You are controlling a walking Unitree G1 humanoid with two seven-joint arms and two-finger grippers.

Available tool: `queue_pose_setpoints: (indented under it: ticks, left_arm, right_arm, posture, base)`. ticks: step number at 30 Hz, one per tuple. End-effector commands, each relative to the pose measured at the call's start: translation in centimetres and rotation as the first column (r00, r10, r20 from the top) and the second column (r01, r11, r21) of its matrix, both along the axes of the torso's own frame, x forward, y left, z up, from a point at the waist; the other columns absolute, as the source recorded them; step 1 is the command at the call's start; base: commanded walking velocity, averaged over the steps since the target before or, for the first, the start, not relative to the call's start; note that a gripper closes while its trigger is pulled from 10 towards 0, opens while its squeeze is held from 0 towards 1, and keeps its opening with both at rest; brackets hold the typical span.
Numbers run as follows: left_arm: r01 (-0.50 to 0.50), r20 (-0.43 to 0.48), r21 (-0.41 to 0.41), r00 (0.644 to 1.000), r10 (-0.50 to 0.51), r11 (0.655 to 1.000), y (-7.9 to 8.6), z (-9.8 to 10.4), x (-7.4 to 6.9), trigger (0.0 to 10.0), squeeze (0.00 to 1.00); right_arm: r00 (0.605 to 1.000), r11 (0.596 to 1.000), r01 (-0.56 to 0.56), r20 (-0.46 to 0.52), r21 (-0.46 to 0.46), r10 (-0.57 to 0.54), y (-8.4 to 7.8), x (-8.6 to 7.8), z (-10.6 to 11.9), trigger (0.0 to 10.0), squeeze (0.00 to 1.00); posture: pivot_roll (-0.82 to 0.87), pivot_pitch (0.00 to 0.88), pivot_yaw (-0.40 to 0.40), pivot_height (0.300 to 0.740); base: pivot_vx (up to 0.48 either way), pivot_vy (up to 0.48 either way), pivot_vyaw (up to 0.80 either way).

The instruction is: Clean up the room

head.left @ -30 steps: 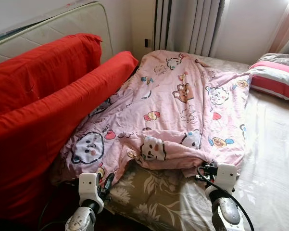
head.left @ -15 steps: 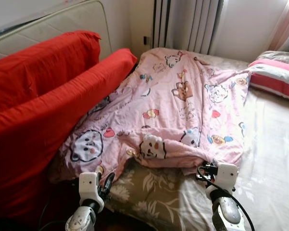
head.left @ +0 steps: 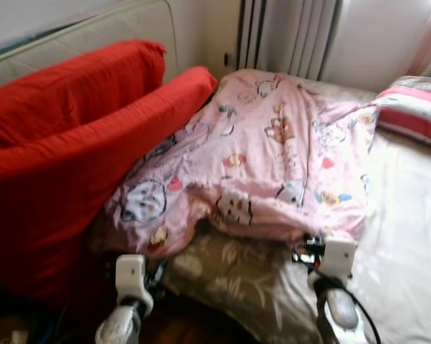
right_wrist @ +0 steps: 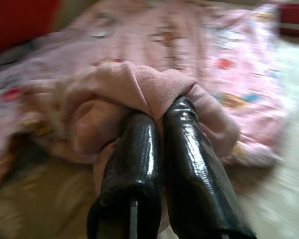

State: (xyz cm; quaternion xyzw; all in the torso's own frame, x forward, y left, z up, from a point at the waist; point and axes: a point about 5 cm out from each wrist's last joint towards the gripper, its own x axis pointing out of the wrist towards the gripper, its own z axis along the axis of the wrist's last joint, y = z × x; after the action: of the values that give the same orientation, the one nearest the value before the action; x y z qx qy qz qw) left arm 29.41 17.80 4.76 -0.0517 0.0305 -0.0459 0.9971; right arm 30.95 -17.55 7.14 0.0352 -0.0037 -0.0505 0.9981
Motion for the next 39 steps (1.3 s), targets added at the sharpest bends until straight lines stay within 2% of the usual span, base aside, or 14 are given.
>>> queue_pose_setpoints:
  ticks: [1,9,11,21,31,35,39]
  left_arm:
    - [-0.015,-0.049,-0.007,0.999,0.015,1.0,0.4,-1.3,-1.0,10.0,0.0]
    - [-0.016,-0.049,-0.007,0.999,0.016,1.0,0.4,-1.3,-1.0,10.0,0.0]
    - [-0.017,-0.05,-0.007,0.999,0.017,1.0,0.4,-1.3,-1.0,10.0,0.0]
    - [-0.017,-0.051,-0.007,0.999,0.017,1.0,0.4,-1.3,-1.1,10.0,0.0]
    - [-0.015,-0.051,-0.008,0.999,0.015,1.0,0.3,-1.3,-1.1,10.0,0.0]
    - [-0.015,-0.052,-0.007,0.999,0.014,1.0,0.3,-1.4,-1.1,10.0,0.0]
    - [-0.014,-0.055,-0.006,0.998,0.014,1.0,0.3,-1.4,-1.1,10.0,0.0]
  right_arm:
    - [1.0,1.0,0.004,0.022,-0.003,-0.004,0.1,-0.2,0.3,10.0,0.0]
    - [0.998,1.0,0.005,0.06,-0.026,-0.003,0.2,0.0,1.0,10.0,0.0]
    - [0.997,0.998,0.002,0.081,-0.068,0.003,0.2,0.0,1.4,10.0,0.0]
    - [0.987,0.994,0.059,0.154,-0.09,-0.045,-0.3,0.1,2.8,10.0,0.0]
    - [0.961,0.983,0.087,0.273,-0.16,-0.041,0.0,0.4,5.4,10.0,0.0]
    - [0.941,0.971,0.107,0.337,-0.216,-0.029,0.3,0.4,6.9,10.0,0.0]
    - [0.937,0.969,0.107,0.349,-0.224,-0.022,0.5,0.3,7.2,10.0,0.0]
  posture:
    - [0.0,0.212,0.011,0.74]
    - [0.0,0.212,0.011,0.74]
    - [0.0,0.212,0.011,0.74]
    - [0.0,0.212,0.01,0.74]
    - [0.0,0.21,0.01,0.74]
    - [0.0,0.207,0.01,0.74]
    - [0.0,0.208,0.009,0.74]
  base:
    - [-0.262,0.0,0.0]
    - [-0.263,0.0,0.0]
    - [-0.262,0.0,0.0]
    - [-0.261,0.0,0.0]
    - [-0.263,0.0,0.0]
    - [-0.261,0.0,0.0]
    - [-0.281,0.0,0.0]
